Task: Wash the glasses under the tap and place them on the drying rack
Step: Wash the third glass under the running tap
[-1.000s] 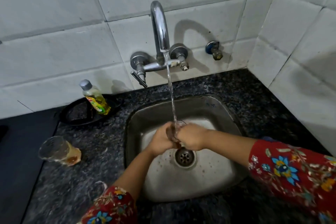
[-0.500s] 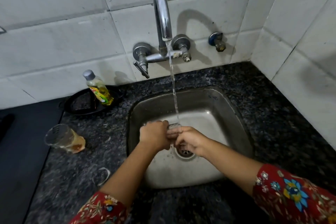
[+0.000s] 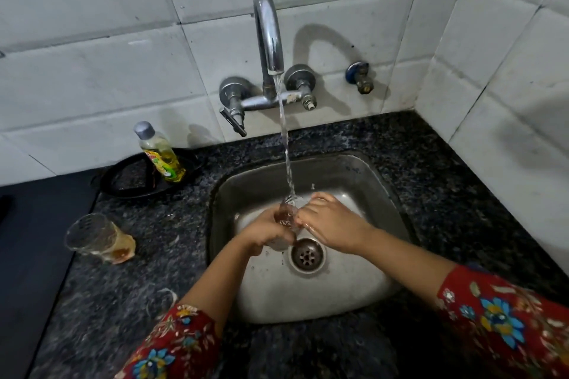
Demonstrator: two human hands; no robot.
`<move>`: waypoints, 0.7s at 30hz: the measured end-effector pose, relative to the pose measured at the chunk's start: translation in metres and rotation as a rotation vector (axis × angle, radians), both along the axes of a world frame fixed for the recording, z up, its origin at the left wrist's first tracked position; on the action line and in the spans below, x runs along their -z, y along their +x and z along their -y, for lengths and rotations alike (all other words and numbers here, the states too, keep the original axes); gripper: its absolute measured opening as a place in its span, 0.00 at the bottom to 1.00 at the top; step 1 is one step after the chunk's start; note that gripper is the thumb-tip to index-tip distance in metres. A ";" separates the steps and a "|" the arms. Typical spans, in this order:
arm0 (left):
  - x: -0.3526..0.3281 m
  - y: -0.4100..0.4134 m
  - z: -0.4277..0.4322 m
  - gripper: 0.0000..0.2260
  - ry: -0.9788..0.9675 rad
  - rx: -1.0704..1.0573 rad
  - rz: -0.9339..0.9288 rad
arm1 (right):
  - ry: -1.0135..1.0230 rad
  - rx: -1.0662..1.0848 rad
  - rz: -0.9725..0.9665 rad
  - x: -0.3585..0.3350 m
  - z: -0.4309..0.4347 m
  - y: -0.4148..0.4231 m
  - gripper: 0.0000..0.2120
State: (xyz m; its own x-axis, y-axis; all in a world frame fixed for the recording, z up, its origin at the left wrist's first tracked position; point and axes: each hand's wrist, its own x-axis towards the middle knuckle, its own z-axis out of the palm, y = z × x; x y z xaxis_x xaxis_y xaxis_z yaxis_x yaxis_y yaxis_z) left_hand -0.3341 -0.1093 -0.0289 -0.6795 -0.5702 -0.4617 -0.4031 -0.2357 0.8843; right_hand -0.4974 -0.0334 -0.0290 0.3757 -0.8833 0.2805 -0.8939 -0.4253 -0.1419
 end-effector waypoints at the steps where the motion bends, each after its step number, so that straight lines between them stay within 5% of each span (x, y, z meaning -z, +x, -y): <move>1: 0.003 -0.004 0.000 0.17 0.059 -0.004 -0.036 | -0.029 -0.022 -0.010 -0.001 0.003 -0.003 0.10; 5: 0.014 -0.023 -0.008 0.17 0.072 -0.220 -0.075 | 0.083 0.116 0.116 -0.003 0.011 0.003 0.15; 10: 0.013 -0.030 -0.021 0.11 -0.612 -0.328 0.230 | 0.095 0.362 0.380 -0.001 0.014 0.033 0.23; 15: -0.005 0.002 0.005 0.15 0.021 0.088 -0.151 | 0.059 -0.003 0.344 -0.011 0.013 0.013 0.12; 18: -0.008 -0.006 0.003 0.10 -0.056 -0.005 -0.061 | 0.093 0.106 0.368 -0.013 0.018 0.018 0.17; 21: -0.003 -0.025 -0.009 0.08 -0.392 -0.301 0.145 | 0.183 0.395 0.339 -0.014 0.034 0.029 0.15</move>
